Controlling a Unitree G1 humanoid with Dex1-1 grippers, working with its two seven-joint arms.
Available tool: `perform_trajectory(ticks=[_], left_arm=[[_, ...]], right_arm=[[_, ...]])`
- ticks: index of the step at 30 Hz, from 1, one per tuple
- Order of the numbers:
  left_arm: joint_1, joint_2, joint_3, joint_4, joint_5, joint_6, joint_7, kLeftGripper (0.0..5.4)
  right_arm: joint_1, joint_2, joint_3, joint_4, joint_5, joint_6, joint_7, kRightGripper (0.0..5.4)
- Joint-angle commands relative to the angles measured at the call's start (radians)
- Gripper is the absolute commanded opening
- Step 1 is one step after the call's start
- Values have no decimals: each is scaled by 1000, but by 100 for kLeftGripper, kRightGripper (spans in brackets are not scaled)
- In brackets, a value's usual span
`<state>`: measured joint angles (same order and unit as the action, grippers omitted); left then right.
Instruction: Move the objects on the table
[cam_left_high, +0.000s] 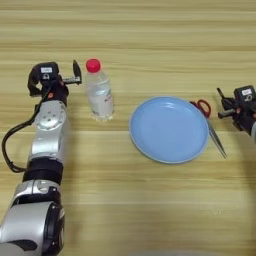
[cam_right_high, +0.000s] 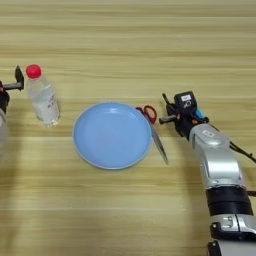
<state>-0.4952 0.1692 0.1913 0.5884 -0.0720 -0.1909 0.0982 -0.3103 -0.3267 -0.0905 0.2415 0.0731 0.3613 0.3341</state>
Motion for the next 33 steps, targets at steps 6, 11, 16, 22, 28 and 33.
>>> perform_trajectory(ticks=[6, 11, 16, 22, 28, 33], left_arm=[[2, 6, 2, 2, 5, 9, -3, 540], [2, 9, 4, 5, 4, 6, -6, 540], [4, 12, 6, 6, 1, 5, -10, 540], [9, 16, 12, -3, -3, 2, -11, 540], [35, 29, 22, -45, -17, 25, -31, 540], [76, 15, 22, -133, -27, 55, -44, 540]], right_arm=[[-30, 1, 16, 125, -19, -44, -10, 71], [-31, 23, 9, 113, 8, -82, 1, 127], [-40, 55, -27, 82, 46, -183, -14, 179], [-56, 73, -76, 28, 109, -273, -21, 261], [-69, 78, -70, 70, 100, -295, -39, 338], [-83, 78, -77, 90, 98, -307, -68, 394]])
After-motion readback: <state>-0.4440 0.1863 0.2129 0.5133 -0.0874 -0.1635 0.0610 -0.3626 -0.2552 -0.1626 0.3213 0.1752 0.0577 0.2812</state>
